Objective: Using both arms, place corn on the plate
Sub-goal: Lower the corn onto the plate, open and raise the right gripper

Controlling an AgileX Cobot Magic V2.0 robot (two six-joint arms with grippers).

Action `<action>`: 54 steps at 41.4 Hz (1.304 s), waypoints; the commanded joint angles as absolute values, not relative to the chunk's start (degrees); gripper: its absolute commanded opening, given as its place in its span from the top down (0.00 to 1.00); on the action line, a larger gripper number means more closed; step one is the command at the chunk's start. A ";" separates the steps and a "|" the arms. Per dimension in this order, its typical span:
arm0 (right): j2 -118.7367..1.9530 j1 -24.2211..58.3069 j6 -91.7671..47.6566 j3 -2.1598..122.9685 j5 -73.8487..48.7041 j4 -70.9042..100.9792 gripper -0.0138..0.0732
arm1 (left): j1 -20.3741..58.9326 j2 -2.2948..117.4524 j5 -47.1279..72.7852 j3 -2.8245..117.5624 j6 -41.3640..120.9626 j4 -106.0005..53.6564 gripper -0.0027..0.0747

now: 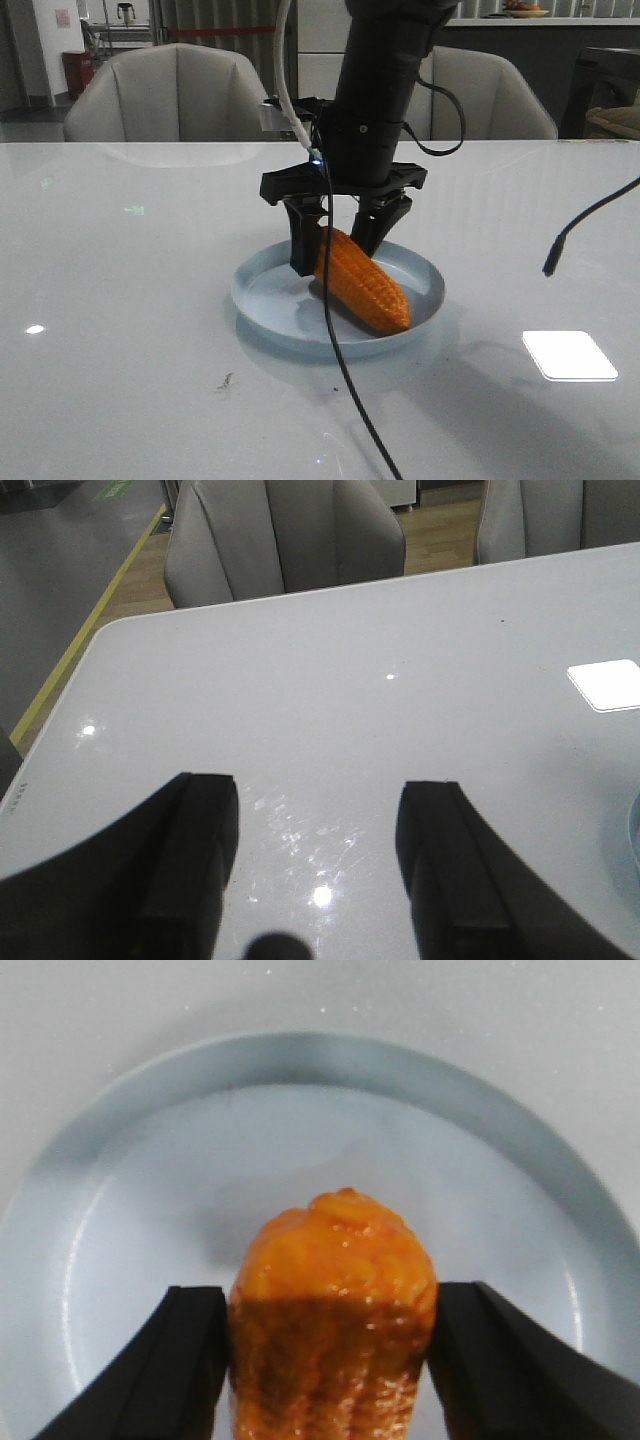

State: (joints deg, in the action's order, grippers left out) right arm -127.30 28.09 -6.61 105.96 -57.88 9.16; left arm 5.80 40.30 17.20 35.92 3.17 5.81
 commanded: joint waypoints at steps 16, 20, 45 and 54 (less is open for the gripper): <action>-123.40 27.95 -7.00 107.88 -59.05 10.19 0.20 | 5.64 40.11 12.09 37.64 2.60 5.32 0.42; -123.40 27.95 -7.00 107.88 -58.71 10.19 0.15 | 5.64 40.11 12.09 37.64 2.60 5.32 0.42; -114.90 27.76 -7.11 112.18 -62.11 5.61 0.15 | 5.64 40.11 12.09 37.64 2.60 5.32 0.42; -105.82 27.07 -7.06 113.41 -64.29 1.21 0.15 | 5.64 40.11 12.09 37.64 2.60 5.32 0.42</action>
